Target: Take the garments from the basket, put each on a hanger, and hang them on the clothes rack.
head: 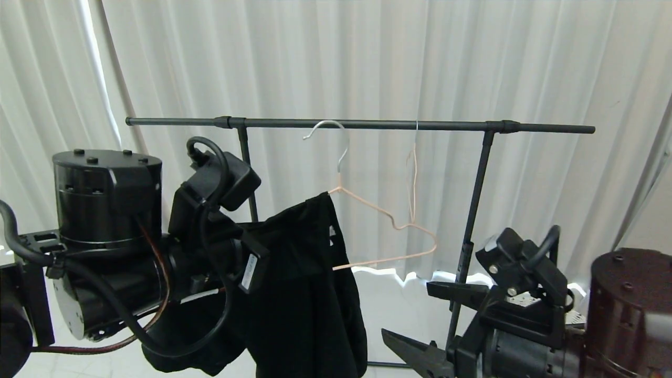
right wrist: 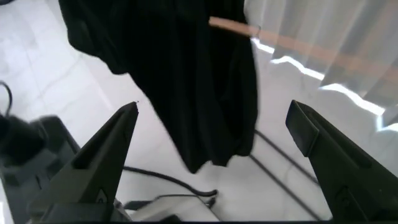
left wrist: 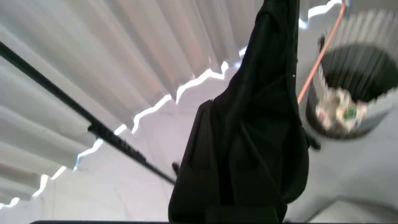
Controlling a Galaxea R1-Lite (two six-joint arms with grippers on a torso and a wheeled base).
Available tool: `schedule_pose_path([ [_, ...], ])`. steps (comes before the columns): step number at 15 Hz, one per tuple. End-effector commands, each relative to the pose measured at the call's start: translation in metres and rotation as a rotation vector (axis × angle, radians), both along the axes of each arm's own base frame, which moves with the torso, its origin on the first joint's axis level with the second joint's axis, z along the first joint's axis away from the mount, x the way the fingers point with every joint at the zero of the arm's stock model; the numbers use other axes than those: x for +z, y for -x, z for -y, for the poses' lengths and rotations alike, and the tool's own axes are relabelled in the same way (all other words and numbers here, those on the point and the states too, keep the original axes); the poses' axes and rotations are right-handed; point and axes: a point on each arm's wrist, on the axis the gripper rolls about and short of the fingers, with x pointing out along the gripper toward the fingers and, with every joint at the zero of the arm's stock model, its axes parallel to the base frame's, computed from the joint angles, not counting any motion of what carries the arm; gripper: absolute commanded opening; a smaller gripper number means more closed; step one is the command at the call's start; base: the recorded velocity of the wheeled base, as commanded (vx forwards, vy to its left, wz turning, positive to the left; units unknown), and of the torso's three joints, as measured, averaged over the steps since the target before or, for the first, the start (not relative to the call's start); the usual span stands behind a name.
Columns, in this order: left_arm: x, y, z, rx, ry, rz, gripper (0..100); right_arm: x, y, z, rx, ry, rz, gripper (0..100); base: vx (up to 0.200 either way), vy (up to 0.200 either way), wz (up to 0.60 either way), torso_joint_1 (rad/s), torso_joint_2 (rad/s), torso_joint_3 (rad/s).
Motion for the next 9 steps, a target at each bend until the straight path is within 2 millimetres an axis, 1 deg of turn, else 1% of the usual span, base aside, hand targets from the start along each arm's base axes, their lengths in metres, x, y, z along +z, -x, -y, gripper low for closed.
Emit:
schedule_pose_path([
  [1,0.006,-0.01,0.007,0.008,0.029,0.015,0,-0.016,-0.013,-0.023,-0.047,0.011,-0.086,100,0.0,0.0,0.0,0.0,0.0,0.0],
  [3,0.016,-0.012,0.008,0.008,0.056,0.057,0,-0.019,-0.024,-0.039,-0.176,-0.039,-0.142,100,0.0,0.0,0.0,0.0,0.0,0.0],
  [4,0.02,-0.012,0.008,0.007,0.072,0.082,0,-0.019,-0.034,-0.049,-0.26,-0.079,-0.164,100,0.0,0.0,0.0,0.0,0.0,0.0],
  [5,0.022,-0.012,0.008,0.006,0.079,0.094,0,-0.02,-0.04,-0.054,-0.309,-0.102,-0.175,100,0.0,0.0,0.0,0.0,0.0,0.0],
  [7,0.023,-0.01,0.01,-0.005,0.084,0.101,0,-0.024,-0.045,-0.061,-0.332,-0.101,-0.181,100,0.0,0.0,0.0,0.0,0.0,0.0],
  [9,0.023,-0.008,0.014,-0.023,0.086,0.102,0,-0.028,-0.053,-0.061,-0.354,-0.094,-0.183,100,0.0,0.0,0.0,0.0,0.0,0.0],
])
